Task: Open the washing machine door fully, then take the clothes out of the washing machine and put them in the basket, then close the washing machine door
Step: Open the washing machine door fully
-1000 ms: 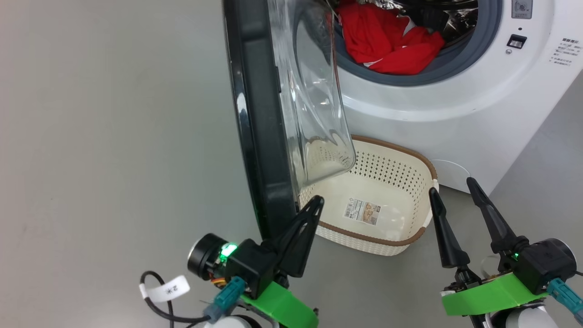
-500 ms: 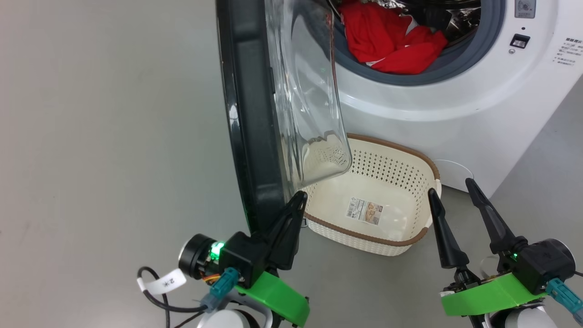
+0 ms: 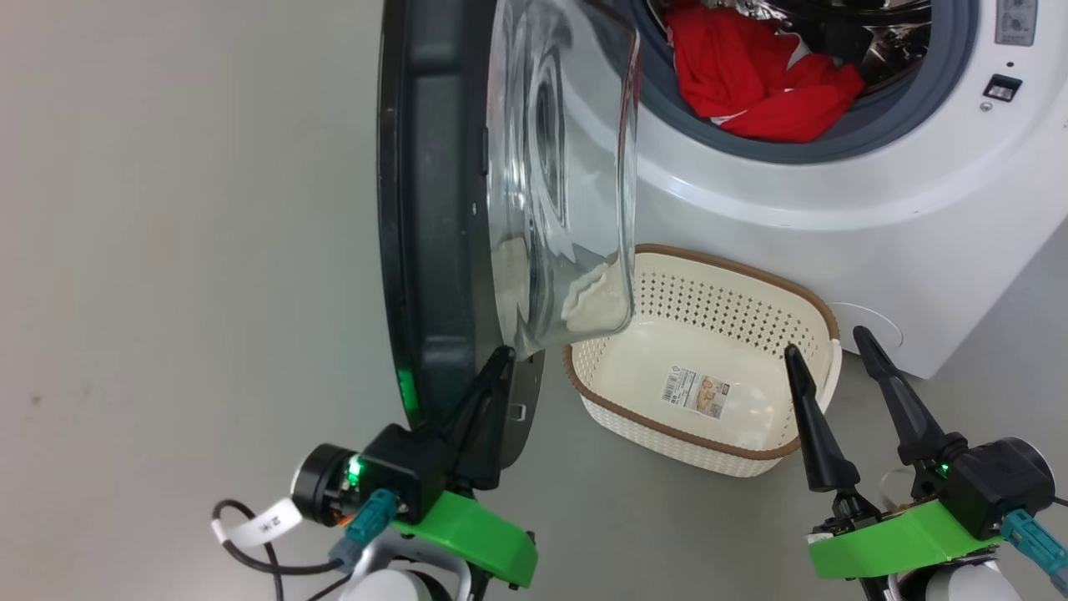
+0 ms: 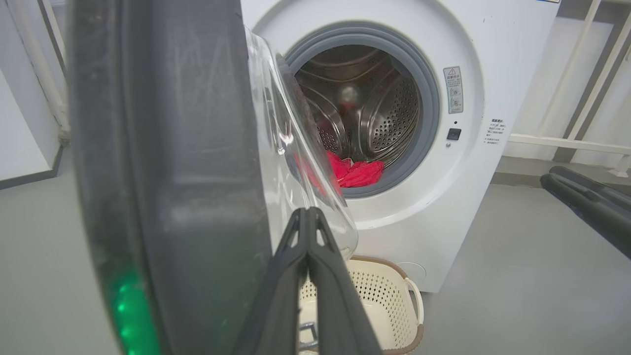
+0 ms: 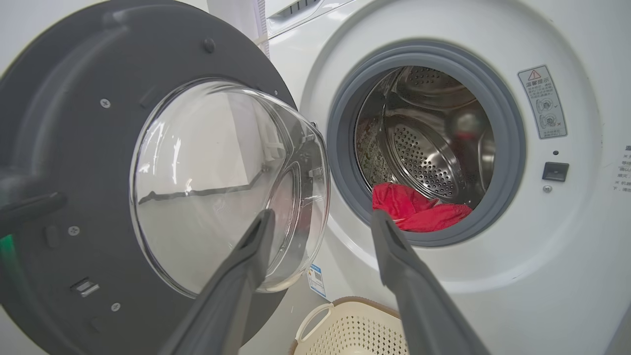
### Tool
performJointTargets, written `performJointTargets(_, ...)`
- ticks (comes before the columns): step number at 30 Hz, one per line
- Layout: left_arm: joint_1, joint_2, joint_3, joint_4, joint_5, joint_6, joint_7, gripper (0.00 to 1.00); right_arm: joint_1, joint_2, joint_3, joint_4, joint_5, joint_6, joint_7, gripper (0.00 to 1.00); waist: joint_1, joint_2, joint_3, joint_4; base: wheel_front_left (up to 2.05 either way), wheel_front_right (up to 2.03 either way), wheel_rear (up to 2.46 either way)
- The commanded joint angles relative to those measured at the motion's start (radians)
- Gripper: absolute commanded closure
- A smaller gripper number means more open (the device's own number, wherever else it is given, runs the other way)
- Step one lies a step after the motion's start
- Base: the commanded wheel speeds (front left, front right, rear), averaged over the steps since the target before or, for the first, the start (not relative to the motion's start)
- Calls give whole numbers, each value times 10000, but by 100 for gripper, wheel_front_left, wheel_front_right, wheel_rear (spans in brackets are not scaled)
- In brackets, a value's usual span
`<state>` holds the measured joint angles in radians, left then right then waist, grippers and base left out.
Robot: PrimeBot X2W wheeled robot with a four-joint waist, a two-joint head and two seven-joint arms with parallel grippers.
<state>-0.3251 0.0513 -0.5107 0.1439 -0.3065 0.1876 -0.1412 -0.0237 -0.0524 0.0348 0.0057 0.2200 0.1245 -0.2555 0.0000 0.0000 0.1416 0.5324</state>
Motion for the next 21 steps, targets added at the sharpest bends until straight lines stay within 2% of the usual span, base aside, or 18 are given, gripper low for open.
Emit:
performJointTargets(1, -24, 292, 532, -217, -38, 190, -68, 100, -251, 22, 200, -236, 8, 62, -62, 0, 0, 0, -8, 86, 0, 0, 0)
performJointTargets(21, 237, 1147, 1810, -252, -340, 985, -302, 100, -342, 22, 235, -189, -21, 62, -45, 0, 0, 0, 52, 210, 0, 0, 0)
